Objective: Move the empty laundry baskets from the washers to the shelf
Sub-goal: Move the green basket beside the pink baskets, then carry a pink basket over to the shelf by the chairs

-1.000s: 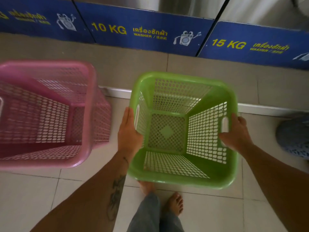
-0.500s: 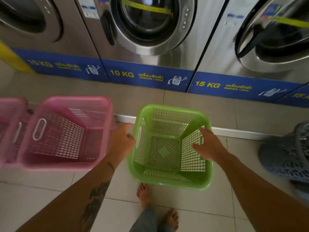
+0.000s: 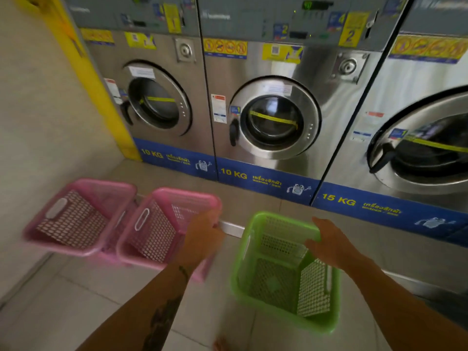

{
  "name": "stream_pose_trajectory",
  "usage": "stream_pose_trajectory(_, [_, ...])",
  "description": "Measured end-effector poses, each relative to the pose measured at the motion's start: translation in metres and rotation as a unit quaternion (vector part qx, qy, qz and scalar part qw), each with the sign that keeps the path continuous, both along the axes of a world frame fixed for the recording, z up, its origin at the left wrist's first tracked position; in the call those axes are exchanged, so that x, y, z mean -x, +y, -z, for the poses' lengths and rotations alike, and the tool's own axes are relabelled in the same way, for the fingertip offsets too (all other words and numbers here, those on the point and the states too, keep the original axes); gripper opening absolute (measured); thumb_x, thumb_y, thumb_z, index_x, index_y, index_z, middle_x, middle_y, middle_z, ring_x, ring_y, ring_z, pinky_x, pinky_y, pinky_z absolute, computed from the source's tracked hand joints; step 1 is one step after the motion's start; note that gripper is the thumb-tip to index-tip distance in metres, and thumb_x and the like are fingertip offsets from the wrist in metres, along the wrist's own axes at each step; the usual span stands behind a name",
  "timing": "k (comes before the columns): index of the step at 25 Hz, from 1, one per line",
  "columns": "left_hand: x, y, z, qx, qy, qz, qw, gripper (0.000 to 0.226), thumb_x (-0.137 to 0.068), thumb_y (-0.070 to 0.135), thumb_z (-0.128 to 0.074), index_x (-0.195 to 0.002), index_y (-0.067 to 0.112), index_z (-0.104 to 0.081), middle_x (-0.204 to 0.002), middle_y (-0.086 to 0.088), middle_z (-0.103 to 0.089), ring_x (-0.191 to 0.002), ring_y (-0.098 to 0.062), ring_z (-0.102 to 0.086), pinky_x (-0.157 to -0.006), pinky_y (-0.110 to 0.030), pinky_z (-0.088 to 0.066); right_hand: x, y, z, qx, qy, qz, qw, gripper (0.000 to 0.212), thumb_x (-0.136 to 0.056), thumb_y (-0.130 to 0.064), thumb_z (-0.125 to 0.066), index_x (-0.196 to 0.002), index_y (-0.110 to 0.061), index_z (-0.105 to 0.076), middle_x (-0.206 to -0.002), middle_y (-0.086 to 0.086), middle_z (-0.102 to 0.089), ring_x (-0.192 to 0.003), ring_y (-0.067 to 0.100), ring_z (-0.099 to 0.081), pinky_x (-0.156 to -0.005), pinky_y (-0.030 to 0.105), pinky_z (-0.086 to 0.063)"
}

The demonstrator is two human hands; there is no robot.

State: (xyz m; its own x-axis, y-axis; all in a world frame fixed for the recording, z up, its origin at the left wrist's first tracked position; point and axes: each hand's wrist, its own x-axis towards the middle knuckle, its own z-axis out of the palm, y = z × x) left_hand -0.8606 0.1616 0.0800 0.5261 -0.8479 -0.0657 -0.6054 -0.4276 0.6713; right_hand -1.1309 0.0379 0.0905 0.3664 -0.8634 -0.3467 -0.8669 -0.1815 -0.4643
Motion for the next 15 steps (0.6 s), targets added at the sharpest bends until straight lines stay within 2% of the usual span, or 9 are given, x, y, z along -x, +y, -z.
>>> stream_pose_trajectory(2, [-0.017, 0.018, -0.014, 0.017, -0.012, -0.008, 1.0, 0.017, -0.089, 0.008, -0.046, -0.092, 0.007, -0.063, -0.079, 0.002, -0.059, -0.062, -0.002, -0.051, -0.059, -0.015, -0.043, -0.02, 0.006, -0.012, 0.006, -0.004, -0.019, 1.0, 0.073, -0.089, -0.023, -0.063, -0.151, -0.008, -0.027, -0.157, 0.013, -0.027, -0.144, 0.026, -0.028, -0.113, 0.031, -0.025])
stream_pose_trajectory(4, [-0.037, 0.035, -0.03, 0.022, -0.003, -0.019, 1.0, 0.017, -0.095, 0.003, -0.045, -0.086, 0.007, -0.06, -0.069, 0.007, -0.05, -0.054, -0.001, -0.045, -0.057, -0.01, -0.043, -0.046, 0.012, -0.023, 0.023, -0.013, -0.042, 0.999, 0.072, -0.089, -0.024, -0.063, -0.15, -0.008, -0.029, -0.156, 0.013, -0.03, -0.143, 0.027, -0.031, -0.112, 0.034, -0.027])
stream_pose_trajectory(7, [-0.078, 0.061, -0.048, 0.033, -0.031, -0.049, 0.998, 0.032, -0.09, 0.004, -0.05, -0.072, 0.03, -0.049, -0.068, 0.014, -0.048, -0.059, 0.004, -0.041, -0.055, -0.01, -0.041, -0.099, 0.024, -0.034, 0.039, -0.02, -0.075, 0.996, 0.073, -0.089, -0.026, -0.064, -0.15, -0.009, -0.027, -0.155, 0.012, -0.031, -0.141, 0.028, -0.034, -0.11, 0.037, -0.031])
stream_pose_trajectory(11, [-0.156, 0.104, -0.06, 0.043, -0.041, -0.063, 0.996, 0.029, -0.082, 0.001, -0.051, -0.088, 0.027, -0.062, -0.074, 0.017, -0.055, -0.063, 0.007, -0.048, -0.056, -0.007, -0.04, -0.196, 0.047, -0.045, 0.055, -0.045, -0.098, 0.993, 0.074, -0.084, -0.024, -0.065, -0.149, -0.011, -0.032, -0.149, 0.012, -0.039, -0.133, 0.03, -0.042, -0.106, 0.044, -0.04])
stream_pose_trajectory(13, [-0.203, 0.128, -0.061, 0.038, -0.043, -0.056, 0.997, 0.03, -0.083, 0.002, -0.052, -0.084, 0.031, -0.058, -0.072, 0.019, -0.053, -0.065, 0.003, -0.053, -0.06, -0.01, -0.042, -0.253, 0.066, -0.051, 0.063, -0.05, -0.104, 0.991, 0.073, -0.085, -0.022, -0.065, -0.149, -0.01, -0.032, -0.151, 0.013, -0.037, -0.136, 0.031, -0.039, -0.11, 0.045, -0.035])
stream_pose_trajectory(15, [-0.251, 0.147, -0.063, 0.037, -0.03, -0.069, 0.996, 0.015, -0.083, 0.013, -0.049, -0.076, 0.025, -0.055, -0.068, 0.009, -0.055, -0.069, -0.017, -0.061, -0.059, -0.017, -0.039, -0.308, 0.082, -0.053, 0.065, -0.056, -0.111, 0.99, 0.074, -0.087, -0.022, -0.065, -0.151, -0.009, -0.029, -0.155, 0.013, -0.032, -0.14, 0.031, -0.034, -0.114, 0.043, -0.031])
